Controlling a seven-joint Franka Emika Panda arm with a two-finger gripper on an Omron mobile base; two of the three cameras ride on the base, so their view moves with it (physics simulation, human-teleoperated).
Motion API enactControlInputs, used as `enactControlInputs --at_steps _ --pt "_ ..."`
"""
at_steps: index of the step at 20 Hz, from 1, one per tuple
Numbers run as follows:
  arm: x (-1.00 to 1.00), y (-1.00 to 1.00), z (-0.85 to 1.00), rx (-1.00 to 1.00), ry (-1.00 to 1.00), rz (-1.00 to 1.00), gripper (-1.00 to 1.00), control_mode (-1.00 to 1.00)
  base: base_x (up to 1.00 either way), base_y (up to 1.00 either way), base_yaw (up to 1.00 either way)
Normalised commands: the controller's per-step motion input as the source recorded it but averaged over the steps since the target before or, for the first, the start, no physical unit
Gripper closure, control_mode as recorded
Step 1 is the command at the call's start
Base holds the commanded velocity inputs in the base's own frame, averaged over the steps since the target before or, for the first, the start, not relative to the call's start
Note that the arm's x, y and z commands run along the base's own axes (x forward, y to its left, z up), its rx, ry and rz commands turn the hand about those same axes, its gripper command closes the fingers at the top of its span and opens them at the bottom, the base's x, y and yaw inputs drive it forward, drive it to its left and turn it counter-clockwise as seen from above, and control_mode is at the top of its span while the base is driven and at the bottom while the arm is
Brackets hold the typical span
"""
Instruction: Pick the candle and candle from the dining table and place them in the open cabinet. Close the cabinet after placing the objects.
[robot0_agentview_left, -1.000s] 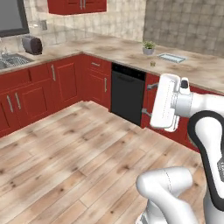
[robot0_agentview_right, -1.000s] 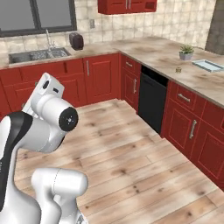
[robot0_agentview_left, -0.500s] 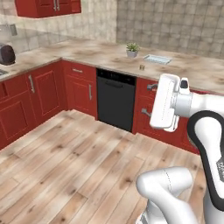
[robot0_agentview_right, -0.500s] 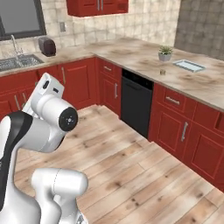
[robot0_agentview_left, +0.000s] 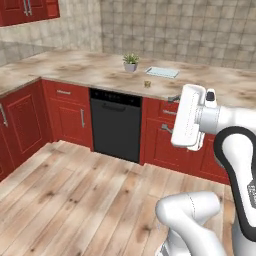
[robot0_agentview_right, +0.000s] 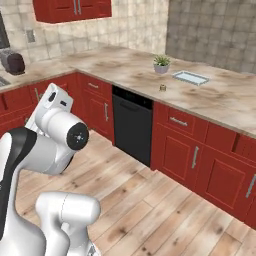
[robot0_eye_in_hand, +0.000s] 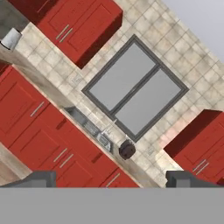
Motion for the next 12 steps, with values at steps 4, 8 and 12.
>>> enactControlInputs --at_steps 4,8,12 --pt "0.00 0.00 0.00 0.00 0.00 0.00 -1.00 1.00 0.87 0.17 -0.32" --pt "0.00 0.00 0.00 0.00 0.00 0.00 -1.00 1.00 0.85 0.24 -0.33" --pt "0.00 0.00 0.00 0.00 0.00 0.00 -1.00 1.00 0.88 0.25 -0.32"
